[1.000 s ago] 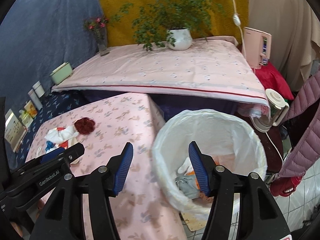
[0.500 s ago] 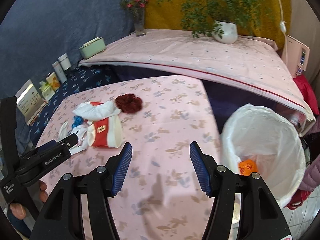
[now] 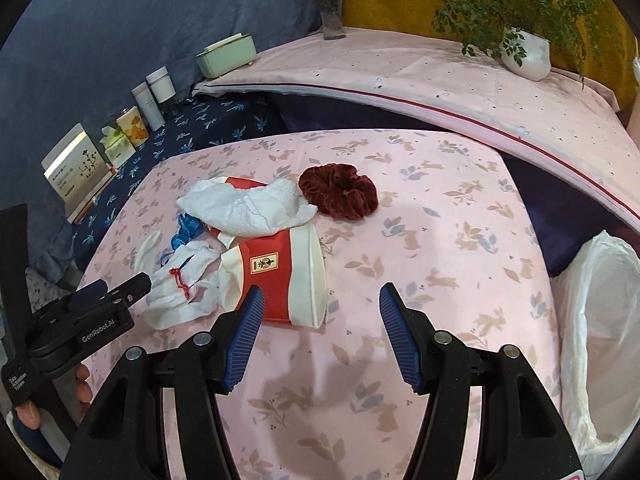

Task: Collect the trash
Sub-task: 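Grasp the white glove with the left gripper while the right grasps the red-and-white paper cup, then carry the glove and paper cup over the bin and open both grippers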

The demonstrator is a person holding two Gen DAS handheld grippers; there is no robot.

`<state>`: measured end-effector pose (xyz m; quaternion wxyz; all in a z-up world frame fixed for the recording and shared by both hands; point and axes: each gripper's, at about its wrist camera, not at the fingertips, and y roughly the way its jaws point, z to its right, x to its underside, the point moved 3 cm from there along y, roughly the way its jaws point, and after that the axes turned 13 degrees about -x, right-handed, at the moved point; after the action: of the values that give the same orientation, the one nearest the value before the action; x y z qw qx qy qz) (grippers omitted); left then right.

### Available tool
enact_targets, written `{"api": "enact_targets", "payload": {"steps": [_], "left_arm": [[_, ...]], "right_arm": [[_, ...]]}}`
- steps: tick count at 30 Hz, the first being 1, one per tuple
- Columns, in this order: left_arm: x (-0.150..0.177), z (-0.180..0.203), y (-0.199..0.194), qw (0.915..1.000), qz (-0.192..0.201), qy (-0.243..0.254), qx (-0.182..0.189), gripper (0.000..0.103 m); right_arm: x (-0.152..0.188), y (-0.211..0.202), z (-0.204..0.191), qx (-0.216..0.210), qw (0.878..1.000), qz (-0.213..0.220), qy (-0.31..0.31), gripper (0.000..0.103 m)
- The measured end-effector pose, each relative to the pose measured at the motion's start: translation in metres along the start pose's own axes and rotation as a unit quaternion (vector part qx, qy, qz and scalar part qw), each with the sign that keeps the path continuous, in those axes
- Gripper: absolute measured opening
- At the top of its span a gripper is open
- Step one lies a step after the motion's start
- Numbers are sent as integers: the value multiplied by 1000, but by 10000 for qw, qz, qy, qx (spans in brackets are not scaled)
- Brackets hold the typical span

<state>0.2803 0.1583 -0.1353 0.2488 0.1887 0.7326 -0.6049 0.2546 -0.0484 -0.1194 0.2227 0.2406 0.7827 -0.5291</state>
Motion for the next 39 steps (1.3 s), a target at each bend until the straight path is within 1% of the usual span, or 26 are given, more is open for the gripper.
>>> {"api": "enact_targets", "payload": {"steps": [2,3,5,6,8,9,11,12,13,14,16,17,19,22,27,32,39], "left_arm": [[-2,0,9,10000,-56,20,52,74],[-3,1,13,9999,-98,26,106,71],[-3,4,22,9993,-230,49,287,61],[-2,5,25,9990,-278,41,347,59],[-1,7,30,9983,-343,35,473,49],[0,9,32,9979,-369,46,528,47],[2,12,33,9972,-399,58,628,35],[2,13,33,9968,-420,64,679,32],[3,13,33,9962,-442,55,751,23],[4,14,32,9955,-465,41,822,16],[5,15,30,9946,-496,12,912,11],[7,16,28,9945,-487,-5,931,10],[9,17,22,9944,-467,-3,947,9],[13,20,11,9940,-432,27,1003,7],[17,34,-17,9929,-291,119,1146,7],[17,57,-48,9906,-110,266,1337,7],[18,99,-94,9849,153,545,1634,7]], "right_arm": [[-4,14,-2,-19,10000,-61,-20,58],[-5,20,-2,-11,9999,-103,-15,58],[-7,31,0,5,9999,-168,8,58],[-8,36,2,17,9998,-203,29,58],[-8,44,4,-12,9996,-263,92,58],[-7,47,5,-44,9995,-293,118,58],[-5,52,5,-85,9992,-363,115,56],[-3,53,3,-92,9992,-382,93,51],[-1,54,1,-110,9991,-414,64,45],[1,54,0,-124,9990,-430,53,42],[4,55,-2,-148,9988,-462,47,30],[5,53,-4,-164,9988,-458,45,29],[7,49,-7,-209,9988,-442,39,21],[10,38,-11,-273,9989,-390,5,12],[15,14,-18,-268,9992,-241,-173,4],[16,-19,-12,-265,9995,-6,-151,4],[16,-70,15,-134,9991,411,50,4]]}}
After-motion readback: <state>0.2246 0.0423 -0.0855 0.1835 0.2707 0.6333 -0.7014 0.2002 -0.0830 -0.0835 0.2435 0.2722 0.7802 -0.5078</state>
